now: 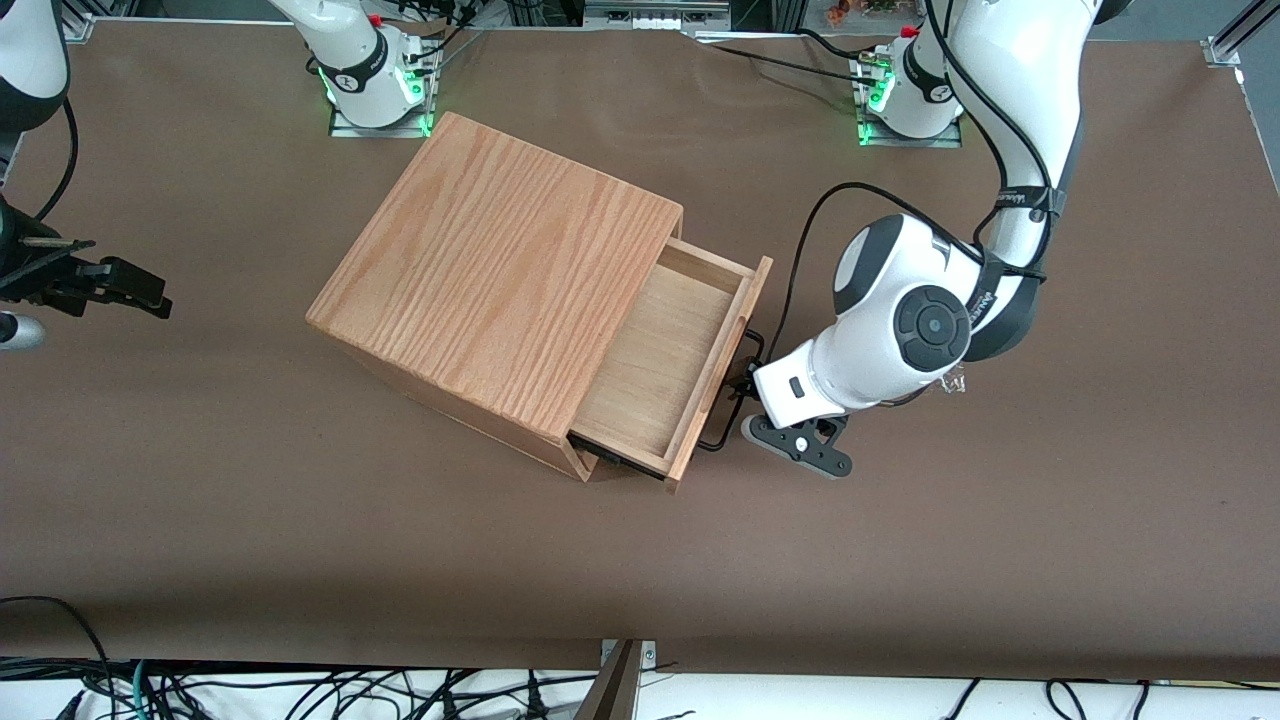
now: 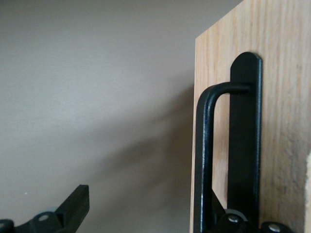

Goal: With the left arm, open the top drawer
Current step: 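Pull the handle with the left gripper to slide the drawer out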

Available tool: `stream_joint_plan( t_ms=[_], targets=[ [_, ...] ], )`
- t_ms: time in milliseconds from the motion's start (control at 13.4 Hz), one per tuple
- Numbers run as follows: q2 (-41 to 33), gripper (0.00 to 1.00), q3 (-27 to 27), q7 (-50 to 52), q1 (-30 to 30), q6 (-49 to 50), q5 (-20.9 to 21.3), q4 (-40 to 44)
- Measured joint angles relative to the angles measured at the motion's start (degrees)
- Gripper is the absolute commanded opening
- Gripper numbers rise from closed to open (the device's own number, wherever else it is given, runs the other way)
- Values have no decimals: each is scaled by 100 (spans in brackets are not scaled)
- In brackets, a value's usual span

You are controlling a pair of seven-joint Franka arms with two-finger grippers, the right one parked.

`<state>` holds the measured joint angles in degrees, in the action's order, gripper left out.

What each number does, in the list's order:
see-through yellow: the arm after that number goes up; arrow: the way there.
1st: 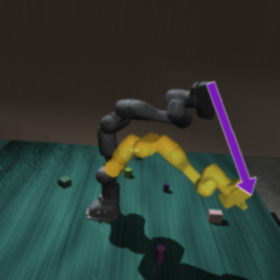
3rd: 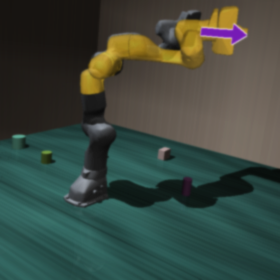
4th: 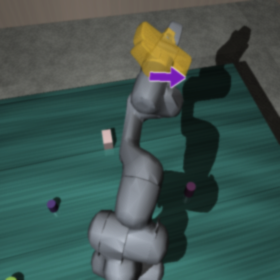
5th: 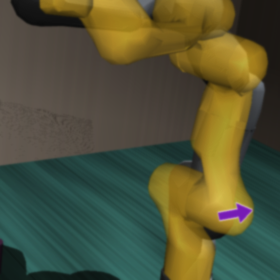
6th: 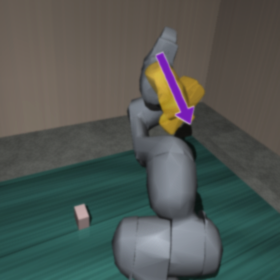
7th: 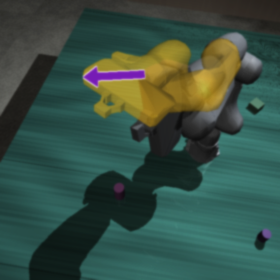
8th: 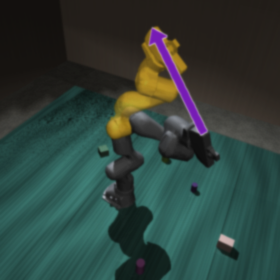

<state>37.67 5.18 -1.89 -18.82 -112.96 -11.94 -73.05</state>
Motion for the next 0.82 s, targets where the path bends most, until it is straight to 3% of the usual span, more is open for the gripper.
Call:
stream_joint_plan(
  t_ms=[595, 818],
  targets=[
    [-17, 100, -11, -307, 381, 107, 2, 0],
    [-12, 100, -28, -240, 381, 190, -208, 0]
  ],
)
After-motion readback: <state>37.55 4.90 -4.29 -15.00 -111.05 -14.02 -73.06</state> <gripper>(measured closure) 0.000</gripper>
